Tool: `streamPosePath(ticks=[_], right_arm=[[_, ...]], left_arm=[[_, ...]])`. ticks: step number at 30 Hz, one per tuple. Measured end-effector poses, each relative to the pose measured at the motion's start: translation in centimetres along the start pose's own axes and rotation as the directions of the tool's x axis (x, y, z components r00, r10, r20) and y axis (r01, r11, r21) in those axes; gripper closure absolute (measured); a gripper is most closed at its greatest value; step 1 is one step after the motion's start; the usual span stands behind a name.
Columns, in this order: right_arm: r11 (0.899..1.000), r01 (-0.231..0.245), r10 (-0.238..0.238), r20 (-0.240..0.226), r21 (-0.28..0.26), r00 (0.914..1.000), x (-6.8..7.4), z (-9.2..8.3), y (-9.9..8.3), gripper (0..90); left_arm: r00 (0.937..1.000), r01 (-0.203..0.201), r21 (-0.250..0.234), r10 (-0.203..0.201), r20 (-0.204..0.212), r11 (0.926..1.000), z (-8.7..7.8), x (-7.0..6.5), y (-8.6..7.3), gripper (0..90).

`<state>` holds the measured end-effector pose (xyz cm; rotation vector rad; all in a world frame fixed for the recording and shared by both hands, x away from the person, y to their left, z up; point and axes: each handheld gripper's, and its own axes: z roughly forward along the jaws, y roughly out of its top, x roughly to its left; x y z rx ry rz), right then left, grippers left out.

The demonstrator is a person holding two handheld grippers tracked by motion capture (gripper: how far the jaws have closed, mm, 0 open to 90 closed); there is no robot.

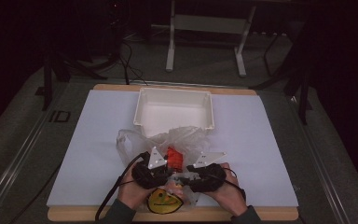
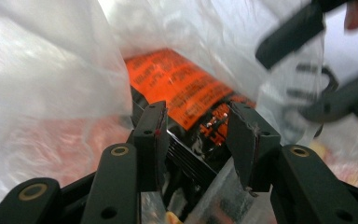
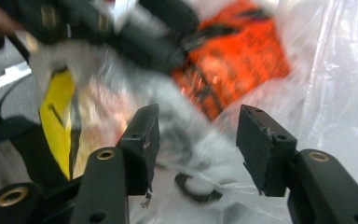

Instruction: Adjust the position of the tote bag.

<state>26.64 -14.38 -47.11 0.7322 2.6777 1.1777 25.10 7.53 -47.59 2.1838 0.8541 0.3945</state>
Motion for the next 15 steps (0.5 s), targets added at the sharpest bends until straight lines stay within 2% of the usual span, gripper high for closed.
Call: streamPosePath(ticks=[4,7,9,15], right_arm=[[0.996,-0.042,0.043,0.010,-0.074,0.9990,-0.7,-0.2,0.9,57.7],[0.992,-0.069,0.072,0.020,-0.107,0.9972,-1.1,0.4,1.6,60.5],[0.993,-0.072,0.075,0.028,-0.095,0.9967,-1.1,1.1,1.9,60.8],[0.999,-0.014,0.015,0.039,-0.029,0.9991,0.0,2.9,1.8,58.5]], left_arm=[[1.0000,-0.005,0.000,0.005,-0.002,1.0000,-0.2,-0.1,-0.2,56.7],[1.0000,-0.002,0.001,0.002,-0.001,1.0000,-0.2,-0.1,-0.4,56.2],[1.0000,-0.003,0.000,0.003,-0.001,1.0000,-0.2,-0.1,-0.4,56.1],[1.0000,0.004,0.004,-0.004,-0.008,1.0000,-0.5,0.0,-0.9,55.5]])
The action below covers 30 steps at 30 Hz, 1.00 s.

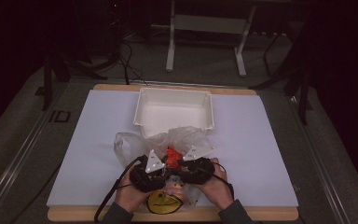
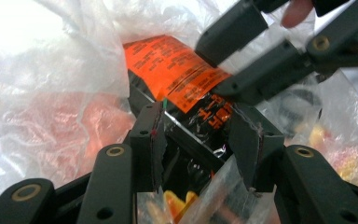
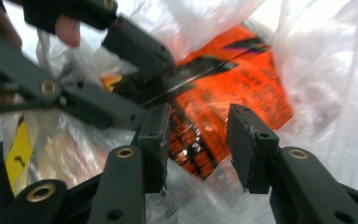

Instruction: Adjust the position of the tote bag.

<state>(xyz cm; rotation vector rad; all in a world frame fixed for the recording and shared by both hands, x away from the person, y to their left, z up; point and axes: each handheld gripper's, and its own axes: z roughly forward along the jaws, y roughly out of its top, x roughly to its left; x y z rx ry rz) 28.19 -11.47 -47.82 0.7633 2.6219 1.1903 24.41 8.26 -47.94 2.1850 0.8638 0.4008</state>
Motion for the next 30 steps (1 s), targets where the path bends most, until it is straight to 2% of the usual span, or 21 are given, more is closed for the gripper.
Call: streamPosePath(ticks=[6,11,14,22,26,27,28,30], right_arm=[[0.999,0.024,-0.023,-0.017,0.048,0.9996,0.8,-0.5,-0.7,50.7],[0.995,0.036,-0.033,-0.036,0.088,0.9988,1.3,-0.9,-1.4,46.2],[0.994,0.043,-0.038,-0.050,0.104,0.9981,1.7,-1.1,-2.0,44.9],[0.989,0.048,-0.040,-0.058,0.143,0.9975,2.6,-1.5,-3.5,42.2],[0.986,0.056,-0.047,-0.061,0.157,0.9970,2.9,-1.6,-3.9,42.0],[0.986,0.054,-0.045,-0.064,0.159,0.9969,3.0,-1.6,-3.9,42.0],[0.986,0.057,-0.046,-0.072,0.159,0.9964,3.1,-1.8,-4.0,42.0],[0.986,0.063,-0.050,-0.084,0.157,0.9952,3.5,-1.9,-3.9,41.7]], left_arm=[[0.9999,0.011,0.007,-0.011,-0.012,0.9999,-0.5,0.1,-0.6,54.2],[0.9996,0.002,0.015,-0.002,-0.027,0.9999,-0.9,-0.3,-1.2,53.1],[0.9996,0.000,0.024,0.001,-0.027,0.9997,-1.4,-0.5,-1.6,52.2],[0.9981,-0.003,0.040,0.005,-0.062,0.9992,-2.7,-0.9,-2.7,50.4],[0.9981,0.020,0.035,-0.018,-0.060,0.9992,-3.2,-0.9,-3.1,49.5],[0.9973,0.040,0.036,-0.038,-0.062,0.9985,-3.5,-0.9,-3.3,49.5],[0.9977,0.037,0.034,-0.035,-0.059,0.9988,-3.7,-0.8,-3.3,49.4],[0.9963,0.055,0.025,-0.053,-0.068,0.9982,-4.0,-0.9,-3.6,49.2]])
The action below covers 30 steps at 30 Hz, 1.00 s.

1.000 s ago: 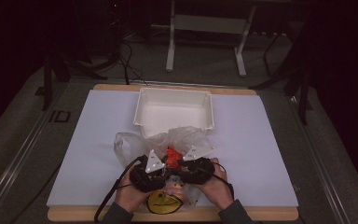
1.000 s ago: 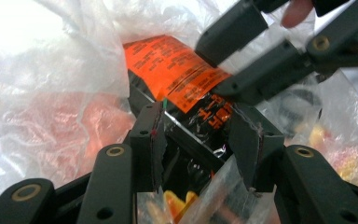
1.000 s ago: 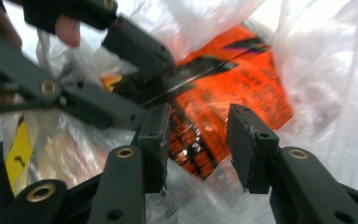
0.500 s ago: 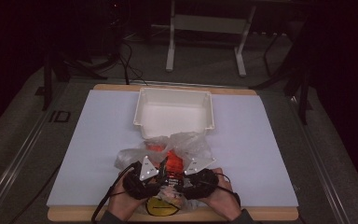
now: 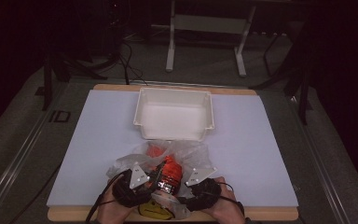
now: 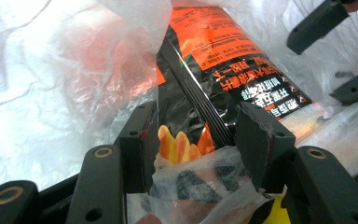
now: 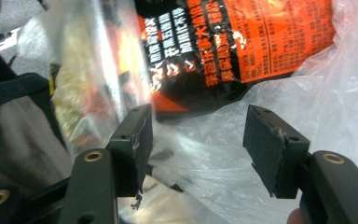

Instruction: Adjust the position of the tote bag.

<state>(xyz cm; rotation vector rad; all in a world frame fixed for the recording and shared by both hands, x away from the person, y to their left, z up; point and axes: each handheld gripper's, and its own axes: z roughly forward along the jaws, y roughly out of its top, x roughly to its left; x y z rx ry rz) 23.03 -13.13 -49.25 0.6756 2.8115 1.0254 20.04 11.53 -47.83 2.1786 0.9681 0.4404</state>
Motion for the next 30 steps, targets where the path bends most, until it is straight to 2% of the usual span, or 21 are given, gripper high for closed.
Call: streamPosePath(ticks=[4,7,10,15,18,20,21,22,23,25,30], right_arm=[[1.000,0.024,-0.024,-0.020,-0.002,0.9995,1.0,-0.1,0.3,41.2],[0.999,0.030,-0.030,-0.012,-0.024,0.9995,1.7,-0.1,0.7,39.6],[0.998,0.031,-0.033,-0.018,-0.063,0.9993,2.7,-0.2,1.2,34.9],[0.996,0.049,-0.051,-0.023,-0.074,0.9984,4.3,0.1,1.7,24.3],[0.997,0.064,-0.063,0.022,-0.047,0.9978,4.9,1.0,1.8,17.2],[0.996,0.088,-0.087,0.070,-0.006,0.9937,5.1,1.8,1.6,15.4],[0.996,0.088,-0.087,0.070,-0.006,0.9937,5.1,1.8,1.6,15.4],[0.995,0.100,-0.100,0.091,0.000,0.9908,5.1,2.1,1.6,15.4],[0.994,0.113,-0.114,0.125,0.016,0.9856,4.8,2.6,1.5,15.3],[0.993,0.113,-0.114,0.134,0.014,0.9844,4.4,2.7,1.5,15.9],[0.997,0.077,-0.077,0.189,0.006,0.9790,2.7,2.5,1.4,20.3]], left_arm=[[0.9996,-0.025,-0.003,0.025,-0.014,0.9997,-0.4,0.3,-0.1,49.1],[0.9994,-0.031,-0.004,0.031,-0.017,0.9995,-0.4,0.4,-0.1,48.9],[0.9993,-0.033,-0.005,0.033,-0.017,0.9994,-0.2,0.5,0.0,49.0],[0.9994,-0.027,-0.009,0.027,-0.021,0.9996,0.2,0.4,0.1,49.1],[0.9995,-0.023,-0.008,0.023,-0.023,0.9997,0.5,0.5,0.1,49.1],[0.9996,-0.015,-0.017,0.015,-0.024,0.9997,0.6,0.6,0.2,49.1],[0.9996,-0.015,-0.017,0.015,-0.024,0.9997,0.6,0.6,0.2,49.1],[0.9996,-0.016,-0.022,0.016,-0.023,0.9996,0.7,0.7,0.3,49.1],[0.9995,-0.018,-0.023,0.017,-0.025,0.9996,0.8,0.6,0.4,49.1],[0.9992,-0.027,-0.021,0.027,-0.028,0.9994,0.8,0.7,0.6,49.1],[0.9977,-0.032,-0.049,0.029,-0.061,0.9983,0.4,0.7,1.5,49.8]])
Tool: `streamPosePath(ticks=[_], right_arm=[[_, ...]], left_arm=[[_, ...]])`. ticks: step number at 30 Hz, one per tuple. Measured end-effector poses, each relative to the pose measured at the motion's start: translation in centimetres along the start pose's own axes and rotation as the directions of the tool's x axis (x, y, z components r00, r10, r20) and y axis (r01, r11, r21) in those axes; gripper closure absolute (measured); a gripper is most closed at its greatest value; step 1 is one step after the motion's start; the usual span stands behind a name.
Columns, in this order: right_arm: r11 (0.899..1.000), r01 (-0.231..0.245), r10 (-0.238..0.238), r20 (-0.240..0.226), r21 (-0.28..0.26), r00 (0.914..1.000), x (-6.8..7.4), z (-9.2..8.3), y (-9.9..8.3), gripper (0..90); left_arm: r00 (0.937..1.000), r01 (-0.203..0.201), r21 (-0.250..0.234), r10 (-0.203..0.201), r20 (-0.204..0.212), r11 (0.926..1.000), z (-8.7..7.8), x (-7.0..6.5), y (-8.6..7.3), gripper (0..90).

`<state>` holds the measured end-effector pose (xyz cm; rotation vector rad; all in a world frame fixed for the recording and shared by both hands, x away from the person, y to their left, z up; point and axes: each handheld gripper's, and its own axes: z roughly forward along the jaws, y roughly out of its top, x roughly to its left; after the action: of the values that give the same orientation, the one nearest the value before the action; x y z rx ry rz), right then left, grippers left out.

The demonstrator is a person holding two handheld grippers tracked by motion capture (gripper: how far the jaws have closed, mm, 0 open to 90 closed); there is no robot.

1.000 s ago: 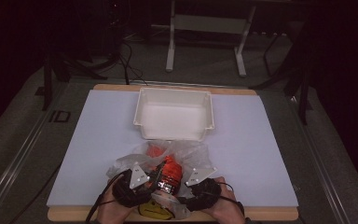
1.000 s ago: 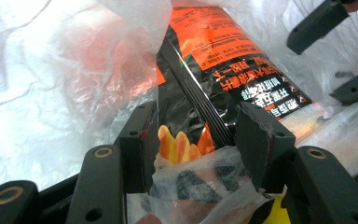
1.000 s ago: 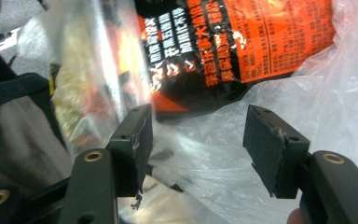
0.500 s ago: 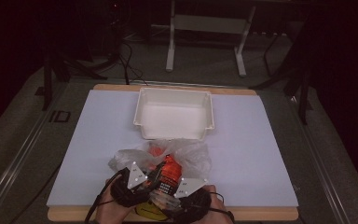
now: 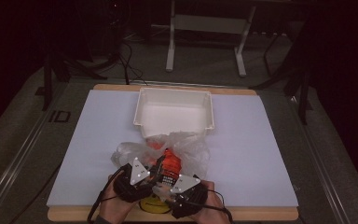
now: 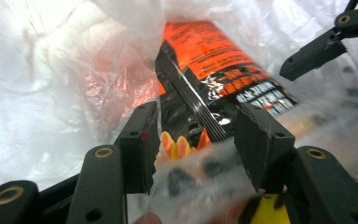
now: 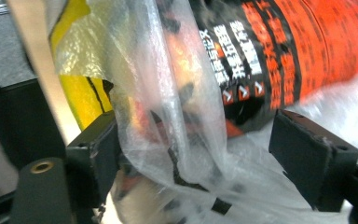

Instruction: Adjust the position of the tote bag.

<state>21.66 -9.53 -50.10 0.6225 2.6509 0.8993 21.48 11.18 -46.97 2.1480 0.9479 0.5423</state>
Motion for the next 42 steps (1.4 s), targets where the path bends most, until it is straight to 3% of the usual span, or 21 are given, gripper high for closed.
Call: streamPosePath(ticks=[5,8,9,11,16,18,21,24,30,34,40,42], right_arm=[[1.000,-0.030,0.030,0.029,-0.004,0.9991,-1.5,0.0,-0.2,21.8],[0.999,-0.044,0.045,0.017,-0.003,0.9989,-1.7,-0.2,-0.3,23.9],[0.999,-0.044,0.045,0.017,-0.003,0.9989,-1.7,-0.2,-0.3,23.9],[0.999,-0.032,0.032,0.009,-0.010,0.9995,-1.7,-0.3,-0.3,27.8],[1.000,-0.020,0.020,-0.010,-0.007,0.9997,-1.9,-0.3,-0.3,32.5],[1.000,-0.025,0.025,-0.011,-0.006,0.9996,-2.0,-0.4,-0.4,33.1],[1.000,-0.031,0.031,-0.011,-0.004,0.9995,-2.3,-0.4,-0.5,34.0],[0.999,-0.040,0.040,-0.011,-0.001,0.9991,-2.4,-0.4,-0.6,35.6],[0.998,-0.058,0.058,-0.014,0.008,0.9982,-2.7,-0.3,-0.8,39.4],[0.997,-0.070,0.070,-0.018,0.018,0.9974,-2.8,-0.2,-1.0,41.0],[0.997,-0.076,0.076,-0.014,0.023,0.9970,-3.1,-0.3,-1.2,41.8],[0.997,-0.078,0.078,-0.012,0.022,0.9969,-3.1,-0.3,-1.2,41.8]], left_arm=[[1.0000,-0.004,-0.027,0.004,-0.006,0.9996,-0.3,0.2,1.5,51.3],[0.9984,-0.056,-0.031,0.056,-0.004,0.9980,0.0,-0.3,2.9,53.1],[0.9984,-0.056,-0.031,0.056,-0.004,0.9980,0.0,-0.3,2.9,54.1],[0.9944,-0.105,-0.034,0.105,0.001,0.9939,0.6,-0.7,3.9,55.8],[0.9889,-0.146,0.035,0.145,0.034,0.9886,2.7,-0.3,5.0,71.2],[0.9870,-0.161,0.085,0.160,0.014,0.9834,3.7,0.2,4.8,73.0],[0.9924,-0.120,0.128,0.123,-0.012,0.9845,4.4,1.1,3.9,75.3],[0.9934,-0.091,0.150,0.100,-0.057,0.9845,4.1,2.1,2.9,76.4],[0.9859,-0.032,0.193,0.063,-0.155,0.9808,3.1,4.2,1.0,76.8],[0.9799,0.005,0.221,0.040,-0.196,0.9752,2.7,5.3,-0.3,76.8],[0.9635,0.062,0.243,0.006,-0.268,0.9681,2.2,6.8,-1.4,76.8],[0.9683,0.078,0.224,-0.021,-0.249,0.9714,2.0,6.9,-1.3,75.0]])
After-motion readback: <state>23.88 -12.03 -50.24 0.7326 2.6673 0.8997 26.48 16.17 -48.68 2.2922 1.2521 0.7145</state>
